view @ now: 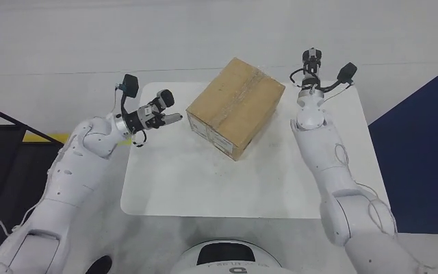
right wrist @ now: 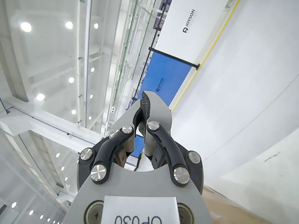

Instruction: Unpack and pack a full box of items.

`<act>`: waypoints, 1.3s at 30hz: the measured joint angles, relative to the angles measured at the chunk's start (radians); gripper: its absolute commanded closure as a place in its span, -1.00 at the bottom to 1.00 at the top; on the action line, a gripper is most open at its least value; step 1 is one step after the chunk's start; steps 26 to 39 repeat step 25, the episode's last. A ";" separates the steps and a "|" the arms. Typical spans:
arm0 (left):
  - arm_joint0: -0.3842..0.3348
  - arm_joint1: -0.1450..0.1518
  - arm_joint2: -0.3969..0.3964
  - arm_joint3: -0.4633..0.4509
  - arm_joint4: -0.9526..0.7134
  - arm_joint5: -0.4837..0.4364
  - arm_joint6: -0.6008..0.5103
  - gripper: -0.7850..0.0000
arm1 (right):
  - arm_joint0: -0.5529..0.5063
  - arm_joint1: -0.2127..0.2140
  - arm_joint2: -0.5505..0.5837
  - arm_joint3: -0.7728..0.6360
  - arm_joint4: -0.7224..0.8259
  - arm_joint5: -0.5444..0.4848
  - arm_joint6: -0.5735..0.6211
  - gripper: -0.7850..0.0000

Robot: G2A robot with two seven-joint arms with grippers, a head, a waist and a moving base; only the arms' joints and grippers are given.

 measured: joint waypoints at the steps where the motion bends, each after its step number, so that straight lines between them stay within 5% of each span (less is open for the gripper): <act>1: 0.016 0.005 -0.014 0.011 -0.026 0.000 -0.005 -1.00 | -0.014 0.002 0.009 -0.010 0.004 0.009 -0.009 1.00; 2: 0.027 0.009 -0.025 0.024 -0.057 0.000 -0.016 -1.00 | -0.029 0.003 0.017 -0.022 0.011 0.016 -0.015 0.97; 4: 0.037 0.017 -0.039 0.057 -0.132 0.000 -0.058 -1.00 | -0.063 0.005 0.033 -0.047 0.033 0.026 -0.023 0.04; 5: 0.038 0.019 -0.041 0.069 -0.164 0.001 -0.077 -1.00 | -0.077 0.005 0.038 -0.057 0.043 0.031 -0.023 -1.00; 6: 0.038 0.020 -0.042 0.074 -0.188 0.001 -0.086 -1.00 | -0.092 0.006 0.044 -0.068 0.053 0.036 -0.018 -1.00; 7: 0.037 0.020 -0.042 0.073 -0.188 0.001 -0.085 -1.00 | -0.097 0.006 0.046 -0.072 0.057 0.038 -0.015 0.89; 15: 0.037 0.019 -0.041 0.071 -0.169 0.001 -0.079 -1.00 | -0.097 0.006 0.045 -0.072 0.057 0.038 -0.014 -0.37; 21: 0.037 0.019 -0.041 0.071 -0.169 0.001 -0.080 -1.00 | -0.097 0.006 0.045 -0.072 0.057 0.038 -0.014 -0.91; 39: 0.037 0.019 -0.041 0.071 -0.169 0.001 -0.080 -1.00 | -0.097 0.006 0.045 -0.072 0.057 0.038 -0.014 -1.00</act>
